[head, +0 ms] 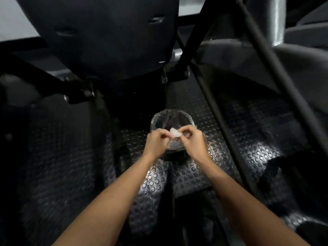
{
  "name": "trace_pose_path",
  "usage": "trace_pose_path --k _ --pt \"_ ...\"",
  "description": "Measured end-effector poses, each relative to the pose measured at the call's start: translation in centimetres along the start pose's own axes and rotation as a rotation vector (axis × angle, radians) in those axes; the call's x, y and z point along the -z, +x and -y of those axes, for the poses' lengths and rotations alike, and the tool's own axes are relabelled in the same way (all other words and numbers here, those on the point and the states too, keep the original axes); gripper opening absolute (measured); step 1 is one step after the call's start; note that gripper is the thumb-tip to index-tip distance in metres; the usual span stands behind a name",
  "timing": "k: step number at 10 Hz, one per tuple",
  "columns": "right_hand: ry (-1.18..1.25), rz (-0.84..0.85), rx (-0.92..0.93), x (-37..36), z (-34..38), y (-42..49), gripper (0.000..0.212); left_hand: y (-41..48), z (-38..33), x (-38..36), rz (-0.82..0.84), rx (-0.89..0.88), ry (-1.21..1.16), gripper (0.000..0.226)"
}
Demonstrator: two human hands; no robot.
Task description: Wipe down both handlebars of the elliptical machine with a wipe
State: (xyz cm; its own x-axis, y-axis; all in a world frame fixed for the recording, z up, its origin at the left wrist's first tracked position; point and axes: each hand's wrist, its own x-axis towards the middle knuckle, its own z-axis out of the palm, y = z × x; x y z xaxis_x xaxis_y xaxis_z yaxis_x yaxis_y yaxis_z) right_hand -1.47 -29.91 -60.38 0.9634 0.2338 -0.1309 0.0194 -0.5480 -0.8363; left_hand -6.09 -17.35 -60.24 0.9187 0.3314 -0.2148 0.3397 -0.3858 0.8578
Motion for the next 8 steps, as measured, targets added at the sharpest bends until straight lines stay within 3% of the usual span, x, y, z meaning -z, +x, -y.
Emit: trace_pose_path --k 2,3,4,6,8 --pt "-0.137 -0.023 0.144 -4.8 -7.6 7.0 0.021 7.5 7.5 -4.8 0.018 -0.239 0.217 0.031" --pt "-0.218 0.084 0.084 -6.8 -10.5 9.2 0.030 9.7 10.5 -6.6 0.133 -0.213 0.336 0.042" --pt "-0.395 0.299 0.039 -9.0 -13.4 10.0 0.049 11.3 14.2 -8.4 0.214 -0.143 0.500 0.051" --pt "-0.615 0.286 0.129 -10.3 -15.8 7.3 0.045 9.3 17.4 -9.8 0.224 -0.067 0.667 0.049" --pt "-0.611 0.287 0.099 -10.8 -17.5 6.3 0.037 8.7 17.7 -9.5 0.232 -0.026 0.688 0.050"
